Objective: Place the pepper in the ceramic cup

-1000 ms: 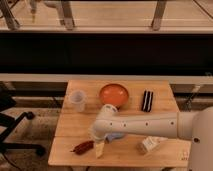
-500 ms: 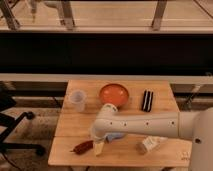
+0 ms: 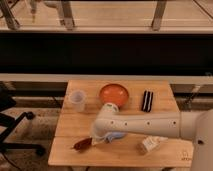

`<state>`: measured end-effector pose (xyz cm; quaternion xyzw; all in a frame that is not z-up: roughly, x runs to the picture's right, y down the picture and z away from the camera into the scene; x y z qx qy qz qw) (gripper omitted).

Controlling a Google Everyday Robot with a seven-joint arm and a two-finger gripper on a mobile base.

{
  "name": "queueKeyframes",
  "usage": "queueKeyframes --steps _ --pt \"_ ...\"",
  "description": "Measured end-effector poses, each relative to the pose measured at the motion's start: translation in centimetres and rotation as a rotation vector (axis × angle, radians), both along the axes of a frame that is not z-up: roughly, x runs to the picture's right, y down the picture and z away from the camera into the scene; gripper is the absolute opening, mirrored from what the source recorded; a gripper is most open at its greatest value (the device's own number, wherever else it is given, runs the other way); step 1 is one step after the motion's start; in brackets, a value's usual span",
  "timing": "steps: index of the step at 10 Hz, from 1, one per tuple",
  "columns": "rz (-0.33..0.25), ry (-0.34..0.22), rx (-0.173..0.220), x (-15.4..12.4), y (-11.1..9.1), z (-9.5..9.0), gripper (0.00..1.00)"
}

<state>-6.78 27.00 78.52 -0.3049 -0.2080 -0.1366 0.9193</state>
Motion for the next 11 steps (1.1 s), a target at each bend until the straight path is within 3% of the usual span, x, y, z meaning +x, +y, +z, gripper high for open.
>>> queueKeyframes --steps 2,6,11 --pt "0.006 0.000 0.011 0.3 -2.4 -1.0 0.05" --pt "0.010 0.003 0.018 0.9 -4.3 -2.1 0.05" --pt "0.032 0.004 0.044 2.2 -9.7 -4.2 0.05"
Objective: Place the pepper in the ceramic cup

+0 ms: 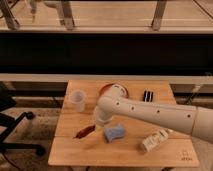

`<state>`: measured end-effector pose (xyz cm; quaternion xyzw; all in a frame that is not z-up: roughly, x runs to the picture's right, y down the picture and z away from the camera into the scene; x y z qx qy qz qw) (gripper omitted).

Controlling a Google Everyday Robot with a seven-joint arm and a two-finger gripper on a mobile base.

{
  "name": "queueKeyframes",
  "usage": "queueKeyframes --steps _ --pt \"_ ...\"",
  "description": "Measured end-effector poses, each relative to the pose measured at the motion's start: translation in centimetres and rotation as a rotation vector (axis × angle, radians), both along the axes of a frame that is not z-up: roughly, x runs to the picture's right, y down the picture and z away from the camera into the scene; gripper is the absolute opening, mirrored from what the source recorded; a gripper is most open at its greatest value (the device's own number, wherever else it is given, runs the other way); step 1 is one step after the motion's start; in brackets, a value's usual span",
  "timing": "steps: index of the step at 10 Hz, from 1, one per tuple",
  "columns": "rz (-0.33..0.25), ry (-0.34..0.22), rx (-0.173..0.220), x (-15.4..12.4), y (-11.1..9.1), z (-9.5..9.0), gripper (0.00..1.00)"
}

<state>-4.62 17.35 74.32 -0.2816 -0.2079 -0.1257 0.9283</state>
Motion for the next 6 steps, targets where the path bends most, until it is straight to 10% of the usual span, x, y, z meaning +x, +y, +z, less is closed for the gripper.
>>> queueKeyframes --steps 6 --pt "0.009 0.011 0.014 1.2 -4.4 -1.2 0.05"
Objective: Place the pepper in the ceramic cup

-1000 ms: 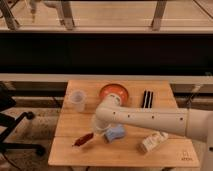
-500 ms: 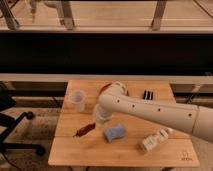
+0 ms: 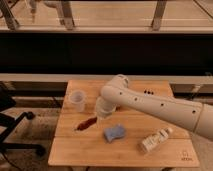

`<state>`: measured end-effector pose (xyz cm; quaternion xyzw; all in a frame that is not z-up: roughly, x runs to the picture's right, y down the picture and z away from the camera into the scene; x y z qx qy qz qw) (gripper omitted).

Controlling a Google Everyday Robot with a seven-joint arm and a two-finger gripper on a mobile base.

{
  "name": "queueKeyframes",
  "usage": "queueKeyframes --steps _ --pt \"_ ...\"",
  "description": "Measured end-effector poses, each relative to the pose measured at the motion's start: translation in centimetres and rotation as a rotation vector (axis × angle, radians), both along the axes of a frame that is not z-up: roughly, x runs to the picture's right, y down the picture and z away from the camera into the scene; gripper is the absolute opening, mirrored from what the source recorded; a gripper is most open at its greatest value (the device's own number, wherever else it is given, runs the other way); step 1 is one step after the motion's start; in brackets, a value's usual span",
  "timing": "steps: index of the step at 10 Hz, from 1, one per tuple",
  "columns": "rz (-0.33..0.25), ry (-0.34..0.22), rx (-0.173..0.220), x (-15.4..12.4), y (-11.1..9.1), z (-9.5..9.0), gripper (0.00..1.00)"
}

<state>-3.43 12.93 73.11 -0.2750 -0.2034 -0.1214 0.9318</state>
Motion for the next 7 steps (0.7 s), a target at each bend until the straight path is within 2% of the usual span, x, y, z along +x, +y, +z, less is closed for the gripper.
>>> queueKeyframes --steps 3,7 --pt "0.007 0.006 0.002 0.6 -2.6 -0.4 0.05" --pt "-0.002 0.004 0.010 0.2 -4.9 0.3 0.05"
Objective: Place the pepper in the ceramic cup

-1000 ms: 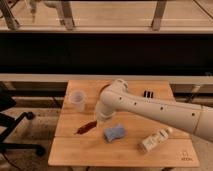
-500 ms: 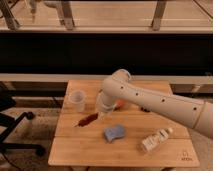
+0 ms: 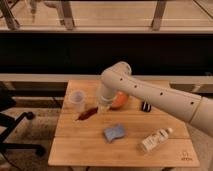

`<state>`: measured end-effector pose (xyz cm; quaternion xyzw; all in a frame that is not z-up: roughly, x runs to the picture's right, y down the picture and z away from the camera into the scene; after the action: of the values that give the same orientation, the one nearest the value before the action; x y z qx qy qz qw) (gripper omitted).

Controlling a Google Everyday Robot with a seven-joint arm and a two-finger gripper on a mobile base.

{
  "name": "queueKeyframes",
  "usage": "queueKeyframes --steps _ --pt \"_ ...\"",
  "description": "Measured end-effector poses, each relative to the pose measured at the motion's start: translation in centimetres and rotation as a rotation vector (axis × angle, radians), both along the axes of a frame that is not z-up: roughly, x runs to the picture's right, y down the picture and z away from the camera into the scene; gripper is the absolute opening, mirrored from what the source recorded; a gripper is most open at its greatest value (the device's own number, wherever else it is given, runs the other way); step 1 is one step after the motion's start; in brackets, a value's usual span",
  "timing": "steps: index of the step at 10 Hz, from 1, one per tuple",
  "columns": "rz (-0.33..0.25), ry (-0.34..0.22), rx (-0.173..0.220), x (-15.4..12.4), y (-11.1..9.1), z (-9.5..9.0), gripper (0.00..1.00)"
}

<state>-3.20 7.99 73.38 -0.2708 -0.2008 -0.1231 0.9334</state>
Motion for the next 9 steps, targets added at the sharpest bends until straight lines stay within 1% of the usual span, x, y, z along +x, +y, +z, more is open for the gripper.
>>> queueKeyframes --steps 1,2,4,7,8,9 --pt "-0.003 -0.008 0.009 -0.5 -1.3 0.4 0.05" --pt "0.000 -0.007 0.012 -0.4 -2.3 0.7 0.05" --pt "0.000 -0.013 0.019 -0.8 -3.3 1.1 0.05" --pt "-0.013 -0.020 0.028 -2.0 -4.2 1.9 0.05" --pt "-0.022 -0.025 0.035 -2.8 -5.2 2.6 0.05" --pt "-0.028 -0.028 0.041 -3.3 -5.7 2.9 0.05"
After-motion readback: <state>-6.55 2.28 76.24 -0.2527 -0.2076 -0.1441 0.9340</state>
